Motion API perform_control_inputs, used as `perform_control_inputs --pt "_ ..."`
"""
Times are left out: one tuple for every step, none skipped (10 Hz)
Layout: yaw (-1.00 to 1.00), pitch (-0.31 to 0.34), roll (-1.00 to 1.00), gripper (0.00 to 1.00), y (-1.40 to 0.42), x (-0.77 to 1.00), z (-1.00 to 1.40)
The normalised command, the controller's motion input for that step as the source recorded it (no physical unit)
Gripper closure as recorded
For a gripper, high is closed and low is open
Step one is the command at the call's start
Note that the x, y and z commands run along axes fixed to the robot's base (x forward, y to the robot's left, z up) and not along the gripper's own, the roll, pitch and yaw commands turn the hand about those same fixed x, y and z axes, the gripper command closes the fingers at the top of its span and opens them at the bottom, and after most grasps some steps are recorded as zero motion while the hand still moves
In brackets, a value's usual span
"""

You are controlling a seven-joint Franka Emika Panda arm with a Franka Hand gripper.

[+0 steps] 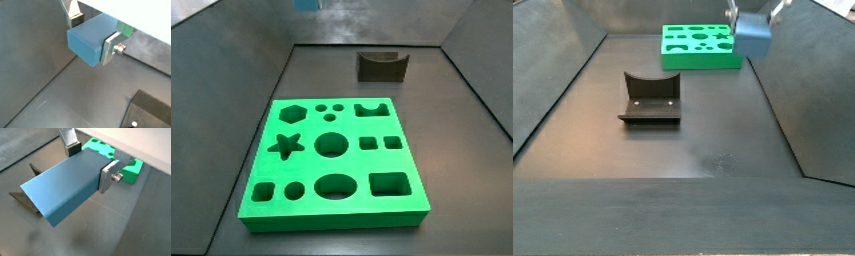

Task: Pick up the rectangle object. Move up. Place the rectangle object on the fixture. Regrasp the rectangle object. Move to above the board. Insert the rectangle object.
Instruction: Place the rectangle object on the fixture.

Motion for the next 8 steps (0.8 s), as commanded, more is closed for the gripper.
perform_control_inputs --pt "0.81 0.36 0.07 1.0 -0.18 1.0 0.24" --pt "0.79 0.362 0.07 1.0 -0.18 1.0 0.22" --pt "0.56 0.332 0.06 1.0 -0.16 1.0 0.2" --pt "0.37 0.262 0.06 1.0 -0.14 1.0 0.18" --pt "0.22 0.188 0.07 1.0 -0.13 1.0 0.15" --pt "0.17 0.166 0.06 1.0 -0.12 1.0 0.15" --pt "0.09 0.148 0.06 1.0 -0.1 1.0 0.13" --pt "0.08 0.145 0.06 1.0 -0.1 1.0 0.12"
